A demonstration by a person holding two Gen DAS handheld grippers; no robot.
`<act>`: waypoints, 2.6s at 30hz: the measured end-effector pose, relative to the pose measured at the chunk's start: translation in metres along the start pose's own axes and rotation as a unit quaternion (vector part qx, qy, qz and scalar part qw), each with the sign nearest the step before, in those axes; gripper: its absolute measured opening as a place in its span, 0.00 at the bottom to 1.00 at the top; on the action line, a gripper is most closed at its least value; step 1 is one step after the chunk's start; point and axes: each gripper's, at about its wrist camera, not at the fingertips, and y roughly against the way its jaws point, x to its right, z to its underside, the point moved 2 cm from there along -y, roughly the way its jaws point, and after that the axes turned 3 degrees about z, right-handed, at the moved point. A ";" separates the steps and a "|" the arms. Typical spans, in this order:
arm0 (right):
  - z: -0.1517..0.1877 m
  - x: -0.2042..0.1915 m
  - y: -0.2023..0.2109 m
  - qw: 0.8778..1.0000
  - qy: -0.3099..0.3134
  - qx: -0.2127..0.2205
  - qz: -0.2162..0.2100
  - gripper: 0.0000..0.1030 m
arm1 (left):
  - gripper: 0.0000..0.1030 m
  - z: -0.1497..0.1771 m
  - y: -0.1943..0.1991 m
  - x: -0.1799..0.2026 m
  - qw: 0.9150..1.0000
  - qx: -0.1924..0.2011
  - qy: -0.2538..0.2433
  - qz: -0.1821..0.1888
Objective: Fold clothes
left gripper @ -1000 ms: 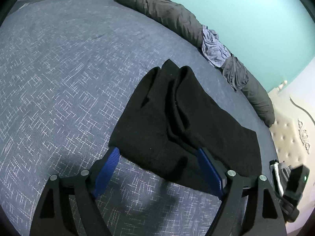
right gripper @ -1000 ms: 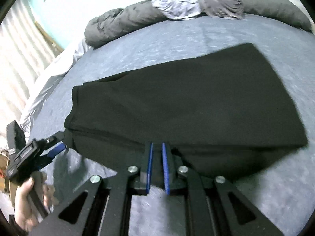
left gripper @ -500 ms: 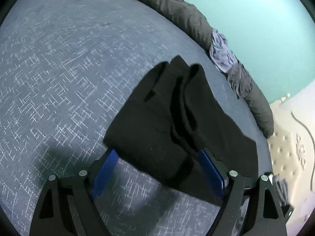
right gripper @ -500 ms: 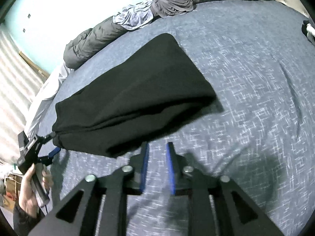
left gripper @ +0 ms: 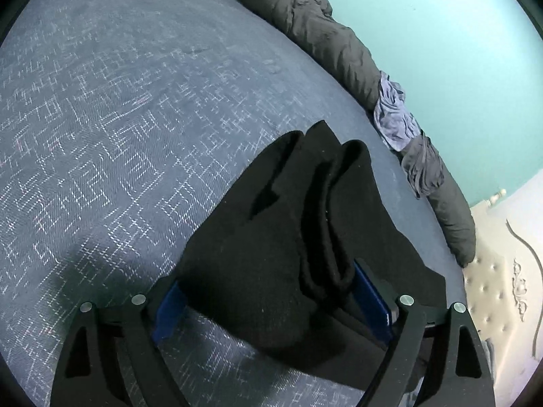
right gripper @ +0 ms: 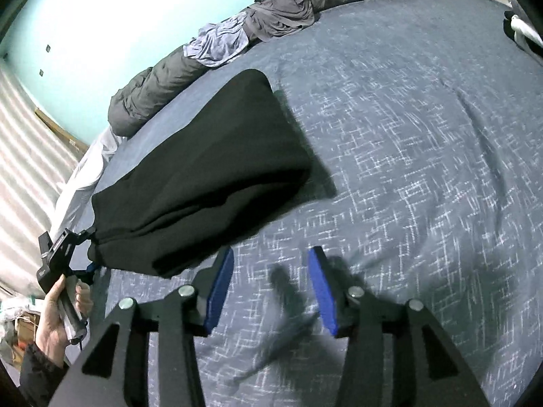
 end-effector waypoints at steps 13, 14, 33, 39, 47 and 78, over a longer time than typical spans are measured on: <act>-0.003 0.006 -0.001 1.000 0.001 0.002 -0.022 0.45 | 0.55 0.003 0.000 0.014 0.999 0.028 -0.023 -0.001; -0.003 0.007 -0.001 1.000 -0.001 0.003 -0.022 0.46 | 0.50 0.002 0.000 0.015 0.999 0.028 -0.028 0.003; -0.008 0.023 0.013 0.999 -0.029 0.028 -0.022 0.46 | 0.25 -0.003 0.031 0.077 0.991 0.068 -0.098 0.055; -0.019 0.031 0.027 0.998 -0.022 0.051 -0.011 0.46 | 0.24 0.001 0.040 0.132 0.985 0.072 -0.145 0.060; -0.026 0.055 0.047 0.997 -0.042 0.067 -0.017 0.46 | 0.23 0.013 0.042 0.230 0.976 0.057 -0.190 0.089; -0.037 0.100 0.065 0.993 -0.091 0.074 -0.023 0.46 | 0.66 0.172 -0.036 0.352 0.914 -0.121 -0.376 0.095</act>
